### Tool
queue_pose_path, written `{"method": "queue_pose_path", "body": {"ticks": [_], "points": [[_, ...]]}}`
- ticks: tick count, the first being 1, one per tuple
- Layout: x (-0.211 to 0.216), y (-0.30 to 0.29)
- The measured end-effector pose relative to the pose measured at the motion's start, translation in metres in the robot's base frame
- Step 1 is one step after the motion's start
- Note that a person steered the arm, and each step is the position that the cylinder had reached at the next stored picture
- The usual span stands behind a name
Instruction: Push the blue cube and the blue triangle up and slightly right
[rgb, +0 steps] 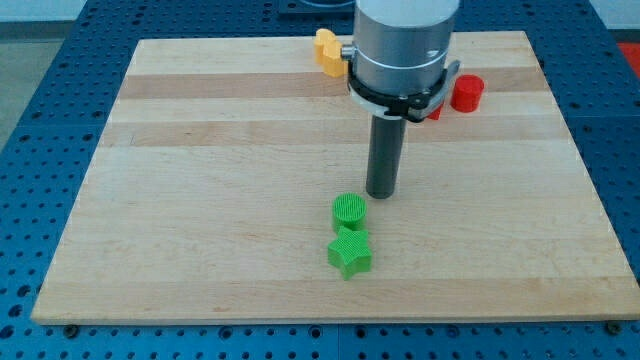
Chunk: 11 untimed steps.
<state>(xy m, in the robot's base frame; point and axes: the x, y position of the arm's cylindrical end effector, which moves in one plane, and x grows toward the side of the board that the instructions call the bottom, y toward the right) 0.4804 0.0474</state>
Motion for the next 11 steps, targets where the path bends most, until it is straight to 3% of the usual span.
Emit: {"method": "queue_pose_path", "body": {"ticks": [3, 7, 11], "points": [[0.026, -0.029], [0.012, -0.035], [-0.071, 0.025]]}}
